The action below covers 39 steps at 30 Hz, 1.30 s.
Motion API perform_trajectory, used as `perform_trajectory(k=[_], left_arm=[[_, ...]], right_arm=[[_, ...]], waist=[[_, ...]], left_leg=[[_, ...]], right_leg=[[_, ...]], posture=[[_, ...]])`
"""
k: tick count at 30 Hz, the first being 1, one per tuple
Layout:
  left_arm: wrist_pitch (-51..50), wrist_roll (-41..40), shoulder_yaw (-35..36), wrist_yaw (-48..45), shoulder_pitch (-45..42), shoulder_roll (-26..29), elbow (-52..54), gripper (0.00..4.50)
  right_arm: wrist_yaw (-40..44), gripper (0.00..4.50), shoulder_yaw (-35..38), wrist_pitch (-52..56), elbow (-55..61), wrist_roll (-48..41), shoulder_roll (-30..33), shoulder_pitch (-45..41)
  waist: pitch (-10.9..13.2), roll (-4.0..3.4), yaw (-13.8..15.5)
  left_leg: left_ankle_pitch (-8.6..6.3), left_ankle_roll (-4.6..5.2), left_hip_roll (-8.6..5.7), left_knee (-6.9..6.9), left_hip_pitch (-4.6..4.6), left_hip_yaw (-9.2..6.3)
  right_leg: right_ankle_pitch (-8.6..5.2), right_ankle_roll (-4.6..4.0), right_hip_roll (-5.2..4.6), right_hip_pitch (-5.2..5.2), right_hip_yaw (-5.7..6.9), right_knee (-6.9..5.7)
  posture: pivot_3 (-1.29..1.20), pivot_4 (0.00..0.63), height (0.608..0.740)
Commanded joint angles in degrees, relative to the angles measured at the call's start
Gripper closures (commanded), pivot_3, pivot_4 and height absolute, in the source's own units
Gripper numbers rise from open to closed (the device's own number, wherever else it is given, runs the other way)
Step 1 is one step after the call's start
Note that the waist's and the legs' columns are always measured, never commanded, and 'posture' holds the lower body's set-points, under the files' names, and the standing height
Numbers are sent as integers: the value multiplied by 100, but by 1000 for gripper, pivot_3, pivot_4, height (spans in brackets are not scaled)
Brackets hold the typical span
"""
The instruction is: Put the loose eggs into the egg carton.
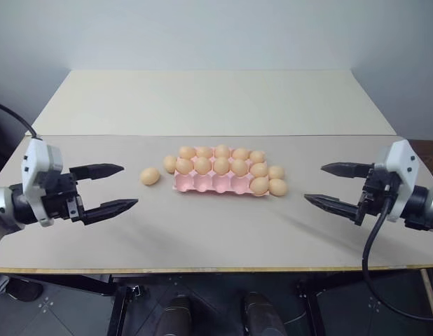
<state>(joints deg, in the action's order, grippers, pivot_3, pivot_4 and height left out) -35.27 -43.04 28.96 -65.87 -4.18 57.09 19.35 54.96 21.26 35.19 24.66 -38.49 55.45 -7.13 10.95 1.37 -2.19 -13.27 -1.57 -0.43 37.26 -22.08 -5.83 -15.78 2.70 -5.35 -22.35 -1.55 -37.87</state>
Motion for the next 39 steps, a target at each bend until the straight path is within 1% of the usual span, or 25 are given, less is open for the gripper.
perform_trajectory(k=[1,4,9,15,17,20,23,25,29,33,39], left_arm=[[-109,-52,4,101,-117,158,26,24],[-285,-231,97,208,-233,131,27,24],[-58,-63,18,14,-305,218,-58,24],[-60,-117,-16,-18,-372,159,-34,24],[-84,-139,-52,-53,-339,143,-9,24],[-51,-98,-197,-96,-422,150,-49,24],[-43,-94,-436,-95,-737,153,-172,24],[-44,-92,-556,-132,-879,146,-220,24],[-46,-74,-643,-173,-932,113,-213,24],[-27,-58,-666,-166,-951,94,-233,24],[21,-20,-680,-165,-945,75,-251,24]], right_arm=[[24,0,207,-111,205,-38,59,-14],[27,0,227,-90,223,-51,67,-4],[84,0,222,-101,134,-24,134,-79],[281,0,245,-62,18,70,490,-166],[333,0,126,-148,-3,199,578,-137],[253,0,-210,-211,-48,440,566,-265],[97,0,-857,-340,-208,881,438,-584],[31,0,-1424,-548,-430,1338,310,-824],[-119,0,-2183,-850,-951,2020,-34,-1323],[-161,0,-2628,-1114,-1511,2480,-388,-1783],[-142,0,-3060,-1346,-2193,2980,-806,-2258]], waist=[[0,0,3],[0,0,3],[0,0,-2],[0,0,1],[0,0,5],[0,0,0],[0,1,-9],[0,1,-21],[0,1,-42],[0,1,-36],[0,1,-34]], left_leg=[[0,0,0,0,0,0],[0,0,0,0,1,2],[0,0,2,0,1,4],[0,0,4,0,3,7],[-1,-1,5,0,1,8],[-1,-1,6,0,3,10],[-1,-1,9,1,8,15],[-1,-1,13,0,10,17],[-1,-2,15,-2,-2,28],[0,-3,15,0,-28,42],[0,-4,20,-1,-30,50]], right_leg=[[0,0,0,0,0,0],[0,0,0,0,-2,0],[0,-1,2,-1,-4,0],[1,-2,4,-1,-7,1],[1,-2,5,-1,-7,2],[1,-2,5,-2,-9,1],[3,-3,8,0,-13,-3],[5,-6,13,-1,-14,-1],[6,-7,15,-24,-27,-5],[8,-9,16,-68,-46,-22],[10,-12,21,-76,-53,-22]], posture=[[0,150,740],[0,150,740],[0,150,740],[0,150,740],[0,150,740],[0,150,740],[0,150,740],[0,150,740],[0,150,740],[0,150,740],[0,150,740]])
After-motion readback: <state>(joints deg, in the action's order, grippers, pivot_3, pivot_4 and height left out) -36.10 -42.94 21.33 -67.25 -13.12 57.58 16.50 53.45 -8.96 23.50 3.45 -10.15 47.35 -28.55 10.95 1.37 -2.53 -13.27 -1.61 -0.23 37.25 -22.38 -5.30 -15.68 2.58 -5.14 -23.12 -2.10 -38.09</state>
